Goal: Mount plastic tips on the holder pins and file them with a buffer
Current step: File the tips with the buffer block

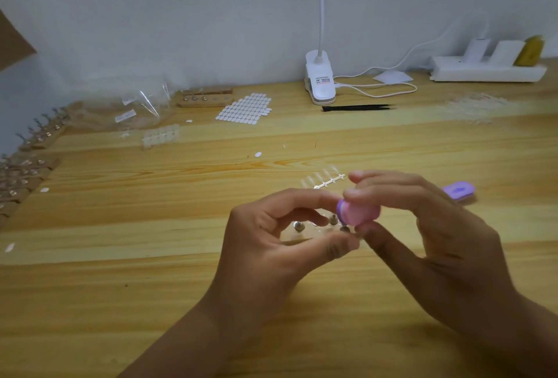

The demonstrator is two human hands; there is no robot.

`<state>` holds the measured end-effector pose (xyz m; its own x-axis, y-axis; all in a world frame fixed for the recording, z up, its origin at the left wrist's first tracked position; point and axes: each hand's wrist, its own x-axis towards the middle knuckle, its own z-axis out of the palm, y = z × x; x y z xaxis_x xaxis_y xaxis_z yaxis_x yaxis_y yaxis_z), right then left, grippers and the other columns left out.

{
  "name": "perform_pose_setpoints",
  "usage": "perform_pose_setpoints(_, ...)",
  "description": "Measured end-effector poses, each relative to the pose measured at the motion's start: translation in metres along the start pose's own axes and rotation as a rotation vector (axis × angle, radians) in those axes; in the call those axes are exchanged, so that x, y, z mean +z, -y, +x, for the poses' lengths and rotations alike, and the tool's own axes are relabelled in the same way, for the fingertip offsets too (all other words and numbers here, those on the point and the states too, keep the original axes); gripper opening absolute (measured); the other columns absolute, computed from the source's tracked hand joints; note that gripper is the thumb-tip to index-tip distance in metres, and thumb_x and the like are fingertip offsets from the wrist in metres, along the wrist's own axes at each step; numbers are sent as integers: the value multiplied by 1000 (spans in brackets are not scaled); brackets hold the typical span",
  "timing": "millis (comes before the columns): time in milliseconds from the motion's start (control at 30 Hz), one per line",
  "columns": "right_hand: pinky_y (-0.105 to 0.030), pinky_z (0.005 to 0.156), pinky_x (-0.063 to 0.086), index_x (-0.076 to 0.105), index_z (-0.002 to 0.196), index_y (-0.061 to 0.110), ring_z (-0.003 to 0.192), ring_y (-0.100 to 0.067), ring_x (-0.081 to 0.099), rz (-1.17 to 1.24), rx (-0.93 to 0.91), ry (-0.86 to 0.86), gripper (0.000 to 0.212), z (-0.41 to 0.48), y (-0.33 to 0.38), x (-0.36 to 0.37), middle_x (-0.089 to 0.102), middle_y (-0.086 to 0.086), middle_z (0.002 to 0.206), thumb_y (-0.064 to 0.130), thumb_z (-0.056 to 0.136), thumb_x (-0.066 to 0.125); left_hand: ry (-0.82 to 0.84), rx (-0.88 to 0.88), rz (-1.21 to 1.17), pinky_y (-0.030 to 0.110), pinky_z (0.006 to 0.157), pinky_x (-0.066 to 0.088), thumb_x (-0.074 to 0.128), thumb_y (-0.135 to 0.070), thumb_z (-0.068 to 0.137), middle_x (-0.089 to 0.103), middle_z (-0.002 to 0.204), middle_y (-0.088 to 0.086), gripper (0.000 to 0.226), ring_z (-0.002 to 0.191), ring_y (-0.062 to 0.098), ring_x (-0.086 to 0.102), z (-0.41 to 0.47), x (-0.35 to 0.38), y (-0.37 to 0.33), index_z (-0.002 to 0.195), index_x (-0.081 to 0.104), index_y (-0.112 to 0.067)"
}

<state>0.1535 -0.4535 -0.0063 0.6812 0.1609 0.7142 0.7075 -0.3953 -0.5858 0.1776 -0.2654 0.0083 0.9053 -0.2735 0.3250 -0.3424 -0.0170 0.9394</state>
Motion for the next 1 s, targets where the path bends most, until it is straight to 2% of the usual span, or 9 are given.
perform_pose_setpoints(100, -10, 86, 46, 64, 115, 18, 103, 3, 63, -151, 41, -29, 30, 3, -6, -6, 68, 10, 107, 5, 90, 74, 24, 10, 11, 33, 76, 60, 87, -30, 64, 76, 93, -2, 32, 84, 19, 71, -1, -2, -2, 94, 77, -26)
perform_pose_setpoints(167, -17, 82, 49, 64, 118, 24, 102, -5, 66, -104, 95, -89, 33, 2, -7, -6, 70, 10, 109, 11, 90, 76, 28, 0, 35, 34, 77, 60, 87, -30, 64, 76, 93, -3, 33, 84, 18, 71, 0, -3, -3, 94, 76, -25)
perform_pose_setpoints(267, -21, 92, 49, 60, 123, 22, 111, -15, 67, -39, 1, -79, 35, -3, -2, -3, 70, 4, 115, 13, 91, 69, 23, -18, 67, 32, 75, 60, 86, -31, 62, 76, 93, -6, 33, 85, 16, 70, 0, -2, -2, 94, 76, -29)
perform_pose_setpoints(467, 4, 82, 35, 60, 117, 12, 95, 23, 54, -266, 25, -29, 39, 3, -11, -8, 69, 4, 104, 2, 83, 78, -19, 41, 163, 51, 84, 54, 88, -31, 63, 74, 98, -7, 35, 94, 23, 68, -2, -2, -1, 94, 74, -30)
perform_pose_setpoints(567, -5, 89, 42, 59, 119, 18, 105, 10, 62, -165, -72, -62, 36, -1, -3, -2, 70, 8, 110, 9, 87, 72, -16, 31, 178, 48, 86, 54, 89, -23, 65, 74, 101, -12, 35, 97, 20, 69, -1, -1, -1, 96, 73, -29)
perform_pose_setpoints(667, -22, 97, 48, 62, 119, 15, 114, -13, 66, -150, -190, 27, 36, -4, -3, 1, 70, 5, 114, 0, 88, 70, 13, 37, 170, 27, 81, 55, 88, -17, 68, 75, 93, -13, 32, 90, 14, 71, -2, 0, -1, 95, 74, -27)
perform_pose_setpoints(733, -28, 98, 51, 63, 116, 8, 113, -16, 66, -251, -217, 66, 34, -1, -10, -4, 70, 1, 114, -6, 86, 70, 6, 34, 193, 19, 77, 51, 88, -18, 66, 74, 89, -13, 29, 85, 10, 69, -2, 1, 0, 90, 75, -26)
perform_pose_setpoints(833, -32, 95, 54, 62, 115, 4, 107, -17, 67, -298, -168, 38, 35, 2, -15, -9, 69, -1, 112, -6, 83, 70, -15, 15, 218, 21, 77, 53, 89, -21, 63, 74, 86, -13, 27, 85, 10, 69, -1, 0, 1, 86, 75, -24)
perform_pose_setpoints(1000, -27, 97, 50, 64, 115, 2, 111, -18, 67, -240, -225, 58, 28, -3, -6, 1, 70, -4, 115, -1, 88, 70, 18, 78, 234, 20, 74, 50, 88, -20, 65, 74, 87, -12, 29, 84, 14, 69, -1, 2, -1, 92, 76, -23)
